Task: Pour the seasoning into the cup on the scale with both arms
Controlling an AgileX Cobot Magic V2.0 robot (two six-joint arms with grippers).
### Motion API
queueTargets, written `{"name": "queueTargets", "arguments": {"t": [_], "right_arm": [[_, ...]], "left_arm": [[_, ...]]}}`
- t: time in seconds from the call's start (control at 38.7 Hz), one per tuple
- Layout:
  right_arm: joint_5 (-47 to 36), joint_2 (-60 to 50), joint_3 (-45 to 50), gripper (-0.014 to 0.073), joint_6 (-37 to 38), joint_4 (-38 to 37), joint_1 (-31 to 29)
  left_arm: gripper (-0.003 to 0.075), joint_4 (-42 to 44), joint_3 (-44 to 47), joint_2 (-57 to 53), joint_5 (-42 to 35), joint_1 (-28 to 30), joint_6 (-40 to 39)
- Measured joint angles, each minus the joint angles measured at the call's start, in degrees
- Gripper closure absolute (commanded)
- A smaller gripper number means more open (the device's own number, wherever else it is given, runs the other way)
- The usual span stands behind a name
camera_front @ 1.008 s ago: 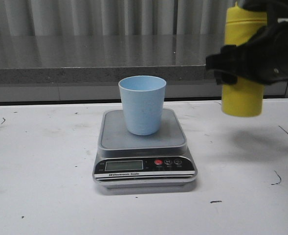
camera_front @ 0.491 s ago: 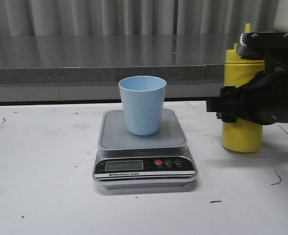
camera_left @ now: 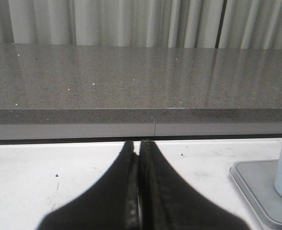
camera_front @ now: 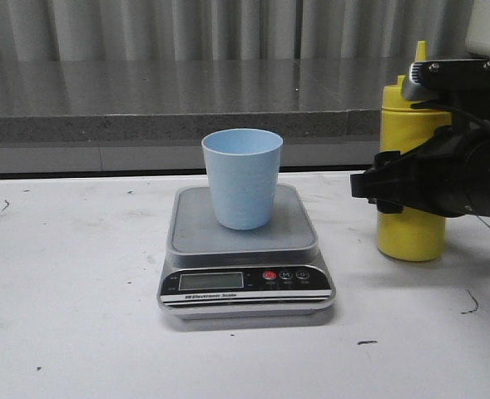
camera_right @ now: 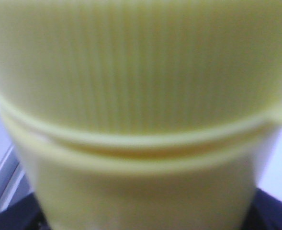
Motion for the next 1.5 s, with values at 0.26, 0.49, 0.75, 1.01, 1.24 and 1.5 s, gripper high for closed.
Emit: {"name": "queueTargets", "arguments": {"t": [0.26,0.49,0.75,1.01,1.24,1.5], "right_arm": [[1.27,0.00,0.00,0.0039,0.04,-0.14,0.00],[1.65,0.00,0.10,0.0039,0.13,-0.19,0.00],[-2.93,0.00,5.21,0.0039,0.24,-0.80,0.09],[-12.52,0.00,13.42,0.0041,1.04,-2.18,0.09],[-13.85,0.00,16.37,0.0041,3.74,-4.06,0.09],[-14.09,-0.24,20.59,0.0113,5.81,-5.53,0.09]], "left_arm": [[0.0740,0.00,0.00,0.00,0.00,0.00,0.00],[0.0740,0.00,0.00,0.00,0.00,0.00,0.00],[0.0740,0.00,0.00,0.00,0.00,0.00,0.00],[0.0740,0.00,0.00,0.00,0.00,0.00,0.00],[0.0740,0.00,0.00,0.00,0.00,0.00,0.00],[0.0740,0.00,0.00,0.00,0.00,0.00,0.00]]}}
